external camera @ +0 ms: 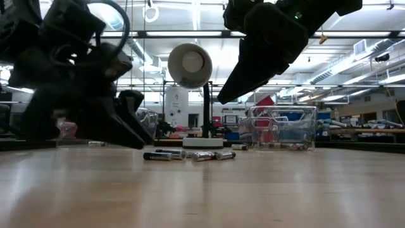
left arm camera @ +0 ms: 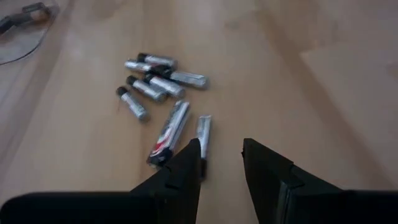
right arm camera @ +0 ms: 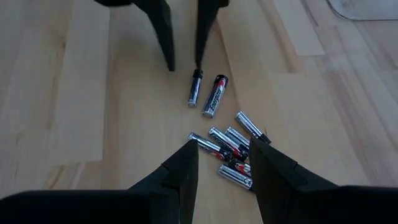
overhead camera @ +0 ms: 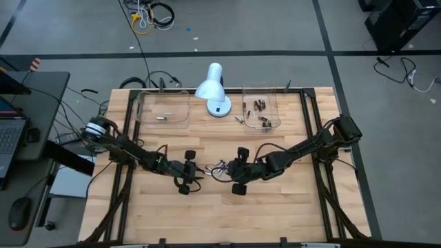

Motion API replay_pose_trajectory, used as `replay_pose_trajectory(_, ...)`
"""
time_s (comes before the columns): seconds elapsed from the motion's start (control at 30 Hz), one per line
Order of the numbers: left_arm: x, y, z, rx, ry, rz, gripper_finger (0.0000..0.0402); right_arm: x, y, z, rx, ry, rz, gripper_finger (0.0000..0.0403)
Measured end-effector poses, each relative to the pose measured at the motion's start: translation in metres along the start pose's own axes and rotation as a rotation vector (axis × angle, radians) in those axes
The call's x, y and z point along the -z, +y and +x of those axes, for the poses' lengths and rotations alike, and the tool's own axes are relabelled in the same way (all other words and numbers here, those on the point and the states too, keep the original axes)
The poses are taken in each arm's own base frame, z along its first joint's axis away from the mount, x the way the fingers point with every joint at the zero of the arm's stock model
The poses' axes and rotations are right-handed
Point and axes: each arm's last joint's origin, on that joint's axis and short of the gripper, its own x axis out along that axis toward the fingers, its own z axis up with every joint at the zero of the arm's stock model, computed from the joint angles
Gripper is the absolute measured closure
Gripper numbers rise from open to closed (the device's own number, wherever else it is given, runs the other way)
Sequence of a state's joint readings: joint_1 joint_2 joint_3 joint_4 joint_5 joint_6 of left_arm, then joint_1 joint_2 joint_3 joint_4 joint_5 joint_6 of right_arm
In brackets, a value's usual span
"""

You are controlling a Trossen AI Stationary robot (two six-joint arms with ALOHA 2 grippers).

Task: Sort batteries
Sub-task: Put the silver battery in the transparent bin

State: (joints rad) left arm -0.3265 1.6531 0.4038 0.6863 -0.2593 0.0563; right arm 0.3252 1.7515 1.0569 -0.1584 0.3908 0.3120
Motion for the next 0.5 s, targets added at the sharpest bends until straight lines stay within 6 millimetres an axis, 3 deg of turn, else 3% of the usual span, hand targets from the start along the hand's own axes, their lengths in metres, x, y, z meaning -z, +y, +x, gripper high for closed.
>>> replay_pose_trajectory(0.5, 0.016, 0.004, 0.016, -0.043, 0.036, 0.002, 0.0283, -0.001, -0.001, 0.000, 0.007, -0.008, 0.007, 0.0274)
